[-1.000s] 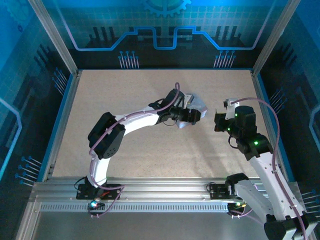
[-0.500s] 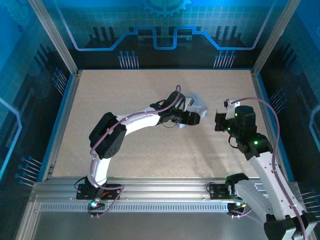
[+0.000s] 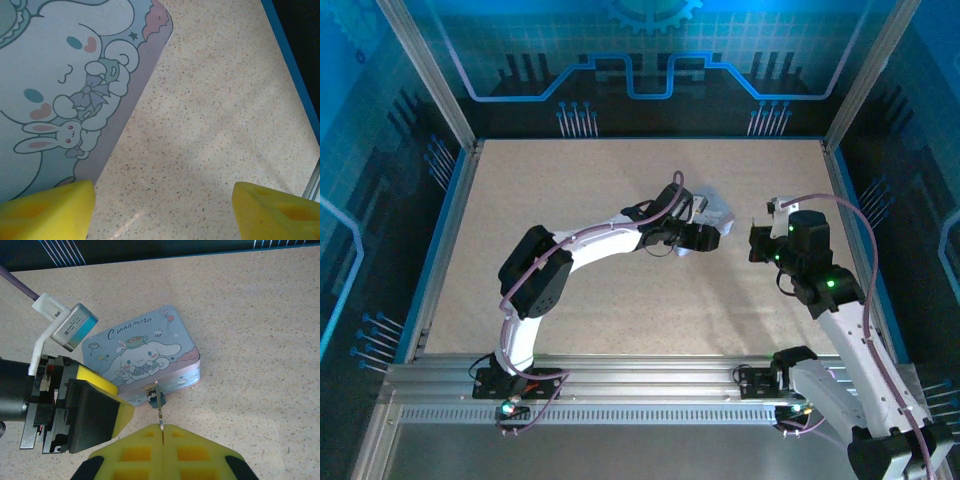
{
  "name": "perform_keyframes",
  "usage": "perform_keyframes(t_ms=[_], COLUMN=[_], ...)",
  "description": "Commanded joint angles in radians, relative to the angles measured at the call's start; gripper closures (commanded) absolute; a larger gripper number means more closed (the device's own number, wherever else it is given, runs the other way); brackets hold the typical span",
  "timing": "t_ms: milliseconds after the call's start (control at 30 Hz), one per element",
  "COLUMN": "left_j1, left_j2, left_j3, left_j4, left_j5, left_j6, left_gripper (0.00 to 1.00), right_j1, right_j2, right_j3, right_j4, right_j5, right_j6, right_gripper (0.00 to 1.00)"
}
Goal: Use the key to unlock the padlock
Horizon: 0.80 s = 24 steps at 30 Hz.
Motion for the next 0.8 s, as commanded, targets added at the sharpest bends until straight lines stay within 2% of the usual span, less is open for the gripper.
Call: perform_keyframes(t_ms=[0,400,767], left_j1=[0.004,0.027,0.12], left_j2=[-0.009,-0.069,-0.156], left_j3=[-0.017,-0.114,-0.235], left_j4=[-0.12,-0.125,-0.1], left_j5=[-0.069,-0.114,-0.13], left_j6=[0.025,0.02,0.029], left_gripper=[0.26,0.25,0.24], right_j1=[-0.015,-0.016,-0.014], right_j2=[0.001,0.005,0.017], right_j3=[0.013,0.013,0.012], right_j4=[0.001,-0.005,-0.006], right_j5=[-0.005,-0.012,-0.053], right_j6=[0.005,0.004,-0.003], right_gripper=[0.99,0.99,1.0])
